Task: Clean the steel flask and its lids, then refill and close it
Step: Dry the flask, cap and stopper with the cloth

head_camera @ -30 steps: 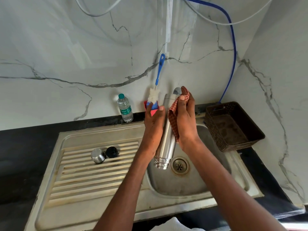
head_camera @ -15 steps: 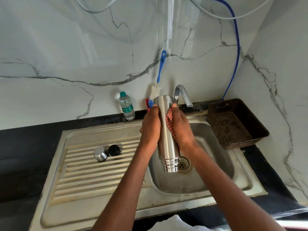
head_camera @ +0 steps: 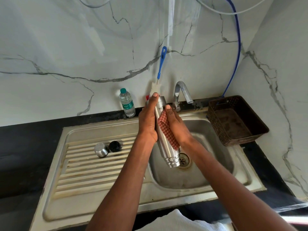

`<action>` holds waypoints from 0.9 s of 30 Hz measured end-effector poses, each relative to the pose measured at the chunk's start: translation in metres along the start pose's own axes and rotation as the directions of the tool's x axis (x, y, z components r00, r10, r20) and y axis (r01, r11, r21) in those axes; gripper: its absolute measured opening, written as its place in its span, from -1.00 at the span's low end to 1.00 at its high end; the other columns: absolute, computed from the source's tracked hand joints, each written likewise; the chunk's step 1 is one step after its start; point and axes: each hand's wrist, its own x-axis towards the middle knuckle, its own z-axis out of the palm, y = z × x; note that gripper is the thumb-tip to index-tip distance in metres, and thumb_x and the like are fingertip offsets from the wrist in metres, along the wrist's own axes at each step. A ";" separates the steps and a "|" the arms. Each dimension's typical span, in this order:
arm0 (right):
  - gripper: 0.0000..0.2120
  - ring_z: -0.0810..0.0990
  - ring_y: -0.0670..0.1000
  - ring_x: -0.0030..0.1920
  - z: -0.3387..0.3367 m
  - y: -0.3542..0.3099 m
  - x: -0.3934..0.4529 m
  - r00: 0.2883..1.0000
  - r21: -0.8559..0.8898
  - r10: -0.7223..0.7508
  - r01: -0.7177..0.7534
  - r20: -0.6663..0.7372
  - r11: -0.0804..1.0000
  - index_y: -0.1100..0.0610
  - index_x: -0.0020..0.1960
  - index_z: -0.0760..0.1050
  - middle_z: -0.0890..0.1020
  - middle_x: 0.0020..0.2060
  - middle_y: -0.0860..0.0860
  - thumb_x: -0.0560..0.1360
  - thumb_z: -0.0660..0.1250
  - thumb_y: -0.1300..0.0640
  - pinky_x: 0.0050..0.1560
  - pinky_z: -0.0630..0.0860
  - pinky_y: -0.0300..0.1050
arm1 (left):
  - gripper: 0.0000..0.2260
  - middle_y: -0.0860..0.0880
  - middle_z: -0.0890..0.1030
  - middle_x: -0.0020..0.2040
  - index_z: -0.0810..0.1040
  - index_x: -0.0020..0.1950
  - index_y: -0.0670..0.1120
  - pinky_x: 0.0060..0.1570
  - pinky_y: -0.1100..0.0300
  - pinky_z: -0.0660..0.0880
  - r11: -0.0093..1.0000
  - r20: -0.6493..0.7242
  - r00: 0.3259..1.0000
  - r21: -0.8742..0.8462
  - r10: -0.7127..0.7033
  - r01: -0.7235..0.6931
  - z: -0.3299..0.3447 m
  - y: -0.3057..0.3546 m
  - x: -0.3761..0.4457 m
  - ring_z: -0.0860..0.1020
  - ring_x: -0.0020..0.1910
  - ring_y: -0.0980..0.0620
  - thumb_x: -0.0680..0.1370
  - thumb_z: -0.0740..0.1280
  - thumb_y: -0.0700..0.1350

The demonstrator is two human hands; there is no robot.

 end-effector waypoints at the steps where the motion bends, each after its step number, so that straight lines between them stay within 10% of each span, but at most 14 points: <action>1: -0.28 0.70 0.04 0.08 -0.001 0.002 0.000 0.992 0.093 0.087 -0.095 0.091 0.991 -0.03 0.41 0.49 0.72 0.07 -0.03 0.56 0.04 -0.51 0.35 0.53 0.15 | -0.26 -0.29 0.69 0.17 0.64 0.33 -0.22 0.23 -0.18 0.63 0.999 -0.019 0.999 -0.023 -0.037 0.037 -0.002 0.000 0.002 0.69 0.12 -0.28 0.32 0.65 0.22; 9: -0.21 0.67 0.20 0.05 0.006 0.020 -0.027 0.848 0.663 0.186 -0.508 0.496 0.550 0.29 0.45 0.46 0.64 0.15 0.29 0.57 0.28 -0.37 0.20 0.63 0.19 | -0.53 -0.19 0.73 -0.01 0.63 0.15 -0.13 0.05 -0.04 0.65 0.999 0.088 0.996 -0.002 -0.032 0.032 -0.016 0.028 0.017 0.69 -0.17 -0.08 0.58 0.37 0.28; 14: -0.05 0.71 0.23 -0.09 0.009 0.037 -0.043 0.667 0.652 -0.086 -0.681 0.740 0.335 0.30 0.47 0.35 0.64 0.06 0.25 0.52 0.15 -0.53 -0.05 0.68 0.16 | -0.32 -0.21 0.65 0.30 0.56 0.27 -0.13 0.43 -0.30 0.44 0.983 0.291 0.955 -0.152 -0.056 0.104 -0.030 0.027 0.032 0.61 0.34 -0.20 0.45 0.36 0.41; 17: -0.03 0.72 0.28 -0.06 0.008 0.038 -0.047 0.635 0.655 -0.171 -0.706 0.754 0.269 0.30 0.50 0.26 0.62 0.08 0.31 0.51 0.16 -0.53 -0.03 0.69 0.20 | -0.41 -0.14 0.70 0.12 0.62 0.12 -0.16 0.20 -0.09 0.59 0.977 0.366 0.930 -0.180 -0.041 0.115 -0.037 0.022 0.032 0.68 0.13 -0.10 0.52 0.28 0.37; 23: -0.13 0.71 0.13 -0.05 0.007 0.043 -0.047 0.789 0.697 0.006 -0.547 0.615 0.463 0.31 0.52 0.35 0.59 0.16 0.22 0.55 0.25 -0.39 -0.06 0.68 0.06 | -0.59 -0.17 0.70 -0.17 0.55 0.18 -0.20 -0.11 0.01 0.64 1.000 0.162 0.987 0.023 0.013 -0.017 -0.024 0.030 0.026 0.67 -0.27 -0.10 0.56 0.42 0.11; 27: -0.17 0.73 0.15 -0.03 0.011 0.047 -0.041 0.978 0.255 0.130 -0.169 0.163 0.952 0.14 0.34 0.47 0.70 0.08 0.19 0.30 0.57 -0.38 0.02 0.69 0.17 | -0.67 -0.10 0.70 -0.21 0.63 -0.01 -0.14 -0.24 0.06 0.65 0.965 -0.196 0.970 0.248 0.140 -0.089 -0.021 0.024 0.036 0.69 -0.32 -0.03 0.45 0.59 0.08</action>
